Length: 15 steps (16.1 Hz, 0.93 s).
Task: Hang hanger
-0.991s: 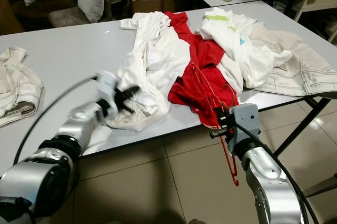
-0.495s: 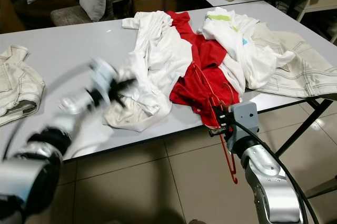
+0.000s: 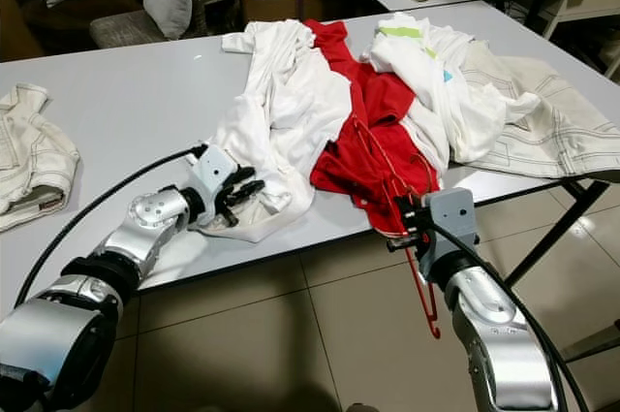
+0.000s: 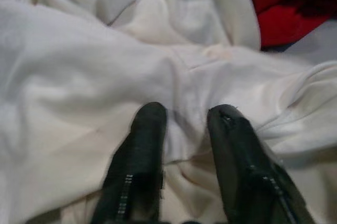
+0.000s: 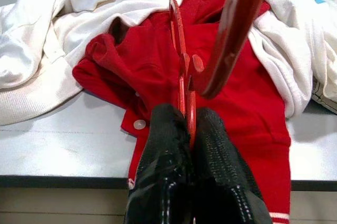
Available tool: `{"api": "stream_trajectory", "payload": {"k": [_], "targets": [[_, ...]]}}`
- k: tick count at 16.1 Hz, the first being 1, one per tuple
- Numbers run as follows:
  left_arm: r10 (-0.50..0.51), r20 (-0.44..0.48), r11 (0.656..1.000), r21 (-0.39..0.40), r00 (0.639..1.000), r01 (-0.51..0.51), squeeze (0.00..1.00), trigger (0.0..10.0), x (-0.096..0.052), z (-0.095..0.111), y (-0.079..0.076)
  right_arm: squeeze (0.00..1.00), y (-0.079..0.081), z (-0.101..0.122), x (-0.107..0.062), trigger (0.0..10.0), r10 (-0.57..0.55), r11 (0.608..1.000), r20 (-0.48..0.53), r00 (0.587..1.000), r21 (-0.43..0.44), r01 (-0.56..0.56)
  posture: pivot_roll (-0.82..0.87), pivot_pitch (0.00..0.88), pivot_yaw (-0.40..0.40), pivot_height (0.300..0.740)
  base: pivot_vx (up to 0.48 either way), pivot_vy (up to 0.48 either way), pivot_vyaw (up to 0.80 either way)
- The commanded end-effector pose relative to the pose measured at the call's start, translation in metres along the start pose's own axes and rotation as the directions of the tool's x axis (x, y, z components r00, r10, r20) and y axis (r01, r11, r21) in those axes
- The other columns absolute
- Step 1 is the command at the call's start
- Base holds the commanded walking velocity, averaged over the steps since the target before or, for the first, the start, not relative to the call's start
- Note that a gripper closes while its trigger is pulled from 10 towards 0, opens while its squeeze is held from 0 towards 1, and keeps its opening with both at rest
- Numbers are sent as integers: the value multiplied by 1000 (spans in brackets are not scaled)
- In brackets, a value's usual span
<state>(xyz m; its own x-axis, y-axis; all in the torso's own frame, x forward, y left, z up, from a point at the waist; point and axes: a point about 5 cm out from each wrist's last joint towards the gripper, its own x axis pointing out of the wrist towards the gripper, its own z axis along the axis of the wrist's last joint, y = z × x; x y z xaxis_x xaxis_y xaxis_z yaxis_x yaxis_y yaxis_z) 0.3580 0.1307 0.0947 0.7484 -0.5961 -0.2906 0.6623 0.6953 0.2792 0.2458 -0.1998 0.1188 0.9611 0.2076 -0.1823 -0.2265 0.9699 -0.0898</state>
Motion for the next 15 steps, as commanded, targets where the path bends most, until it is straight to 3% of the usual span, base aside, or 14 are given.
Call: {"api": "stream_trajectory", "payload": {"k": [1,4,5,6,13,15], "targets": [[34,-25,999,38,999,-33,1000,10000,-1,-2,3,0,-2,2,-1,10000,-2,1000,9,1000,-5,2,-197,0,55,740,0,0,0],[12,-39,999,51,999,-10,1000,10000,1,-4,-2,0,-1,2,-1,10000,3,1000,9,1000,-9,-3,-198,0,53,740,0,0,0],[6,-31,999,43,999,-4,600,3922,2,-4,-4,0,-1,2,0,10000,3,1000,10,1000,-9,-3,-198,0,53,740,0,0,0],[6,-25,1000,31,1000,-5,0,0,2,-4,-5,0,-2,3,0,10000,4,1000,11,1000,-11,-4,-200,0,53,740,0,0,0],[5,-12,1000,24,1000,-4,0,0,2,-3,-5,0,-1,2,0,10000,9,1000,8,1000,-13,-9,-196,0,52,740,0,0,0],[8,22,999,-38,1000,-7,0,0,2,-1,-4,0,-1,2,0,10000,9,1000,9,1000,-12,-9,-196,0,53,740,0,0,0]]}}
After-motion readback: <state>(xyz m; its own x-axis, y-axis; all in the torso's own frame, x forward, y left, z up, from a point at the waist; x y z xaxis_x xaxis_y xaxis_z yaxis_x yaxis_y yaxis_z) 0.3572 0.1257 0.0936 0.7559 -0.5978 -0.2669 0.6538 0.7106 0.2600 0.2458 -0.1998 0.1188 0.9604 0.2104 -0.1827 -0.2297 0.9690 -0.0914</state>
